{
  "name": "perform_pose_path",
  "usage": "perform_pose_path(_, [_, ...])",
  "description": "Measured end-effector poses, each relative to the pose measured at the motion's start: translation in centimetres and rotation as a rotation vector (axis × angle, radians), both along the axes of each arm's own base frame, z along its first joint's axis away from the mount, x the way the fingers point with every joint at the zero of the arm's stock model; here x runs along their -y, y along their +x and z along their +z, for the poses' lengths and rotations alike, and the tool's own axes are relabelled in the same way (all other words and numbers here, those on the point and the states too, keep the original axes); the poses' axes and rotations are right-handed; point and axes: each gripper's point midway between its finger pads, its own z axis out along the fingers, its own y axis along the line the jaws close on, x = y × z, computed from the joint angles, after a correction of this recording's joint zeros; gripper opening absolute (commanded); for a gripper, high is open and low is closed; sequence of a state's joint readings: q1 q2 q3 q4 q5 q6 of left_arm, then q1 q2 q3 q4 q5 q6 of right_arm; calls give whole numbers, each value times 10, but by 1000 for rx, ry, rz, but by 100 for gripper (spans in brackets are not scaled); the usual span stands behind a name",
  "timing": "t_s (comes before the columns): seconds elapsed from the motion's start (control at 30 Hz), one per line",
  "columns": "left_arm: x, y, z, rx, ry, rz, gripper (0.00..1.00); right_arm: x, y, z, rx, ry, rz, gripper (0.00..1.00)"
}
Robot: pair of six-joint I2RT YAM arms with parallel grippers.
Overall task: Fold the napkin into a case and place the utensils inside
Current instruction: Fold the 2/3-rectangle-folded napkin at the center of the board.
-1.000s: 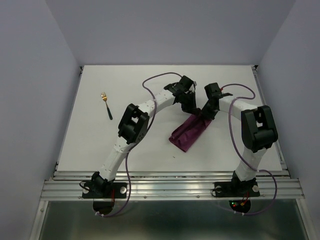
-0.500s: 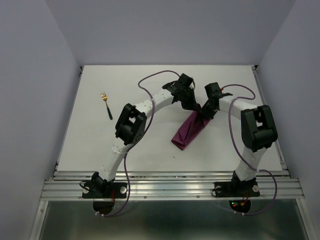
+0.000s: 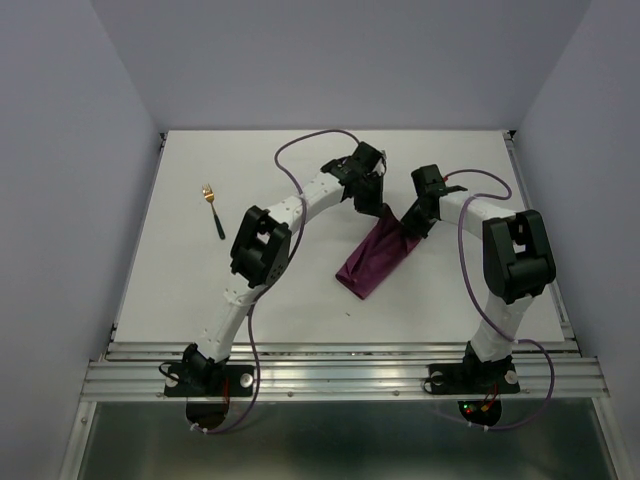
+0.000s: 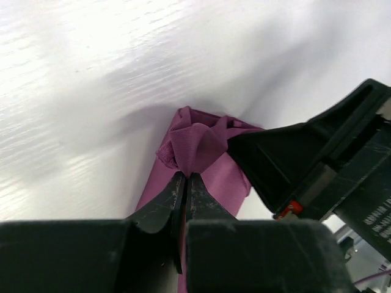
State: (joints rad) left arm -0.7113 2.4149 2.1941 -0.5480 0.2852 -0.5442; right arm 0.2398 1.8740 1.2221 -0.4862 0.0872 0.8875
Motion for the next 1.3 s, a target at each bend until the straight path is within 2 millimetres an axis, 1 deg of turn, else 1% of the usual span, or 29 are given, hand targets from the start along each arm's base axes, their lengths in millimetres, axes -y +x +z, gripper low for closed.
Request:
perform_pose_path(0.3, [-21, 12, -9, 34, 62, -22, 0, 0, 0, 0, -2, 6, -1, 7])
perform_pose_path(0.5, [-25, 12, -22, 22, 75, -59, 0, 0, 0, -1, -4, 8, -1, 7])
perform_pose_path(0.63, [-25, 11, -24, 29, 81, -79, 0, -2, 2, 0, -5, 14, 0, 7])
perform_pose_path(0.73, [-24, 10, -24, 33, 81, -94, 0, -2, 3, 0, -5, 16, 1, 7])
perform_pose_path(0.87, [-17, 3, -22, 34, 67, -128, 0, -2, 3, 0, -5, 16, 1, 7])
perform_pose_path(1.1, [1, -17, -20, 24, 44, -191, 0, -3, 4, 0, -6, 19, 2, 7])
perform_pose_path(1.3, [11, -28, -19, 10, 26, -205, 0, -3, 4, 0, -6, 21, -1, 7])
